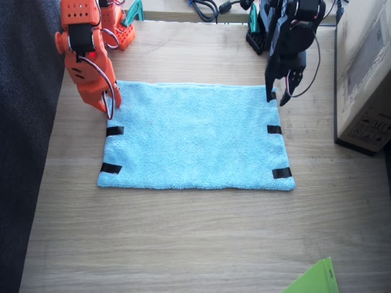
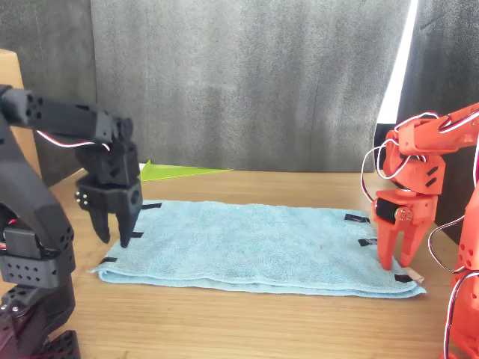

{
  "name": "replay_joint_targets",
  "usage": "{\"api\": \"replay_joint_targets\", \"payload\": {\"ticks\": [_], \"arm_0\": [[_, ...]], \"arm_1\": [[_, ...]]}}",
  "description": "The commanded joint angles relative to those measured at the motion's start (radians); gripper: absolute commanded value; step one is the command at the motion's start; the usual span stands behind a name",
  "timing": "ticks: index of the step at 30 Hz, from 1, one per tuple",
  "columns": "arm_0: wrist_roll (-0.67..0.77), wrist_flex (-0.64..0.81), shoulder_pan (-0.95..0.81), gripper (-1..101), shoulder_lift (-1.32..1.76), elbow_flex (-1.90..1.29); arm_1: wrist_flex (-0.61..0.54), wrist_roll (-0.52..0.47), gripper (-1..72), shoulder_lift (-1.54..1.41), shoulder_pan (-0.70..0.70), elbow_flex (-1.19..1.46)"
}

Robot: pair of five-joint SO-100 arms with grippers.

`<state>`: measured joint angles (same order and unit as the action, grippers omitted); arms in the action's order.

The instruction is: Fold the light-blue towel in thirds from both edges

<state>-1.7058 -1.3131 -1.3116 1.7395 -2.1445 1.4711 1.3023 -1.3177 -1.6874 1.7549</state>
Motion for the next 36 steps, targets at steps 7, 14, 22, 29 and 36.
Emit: {"api": "replay_joint_targets", "payload": {"ticks": [7,14,22,29,36], "arm_0": [[-0.018,-0.018,-0.054,20,-0.034,0.058],[-0.031,-0.026,-0.061,20,-0.058,0.063],[-0.04,-0.055,-0.058,19,-0.14,0.11],[-0.078,-0.084,-0.094,18,-0.213,0.17],[-0.086,-0.094,-0.089,18,-0.245,0.196]], "arm_1": [[0.017,0.009,18.1,-0.017,-0.017,-0.012],[0.021,0.008,17.9,-0.017,-0.014,-0.012],[0.021,0.006,17.7,-0.018,-0.009,-0.005],[0.014,0.0,17.8,-0.012,0.011,-0.003],[0.002,-0.006,17.6,0.031,0.015,-0.012]]}}
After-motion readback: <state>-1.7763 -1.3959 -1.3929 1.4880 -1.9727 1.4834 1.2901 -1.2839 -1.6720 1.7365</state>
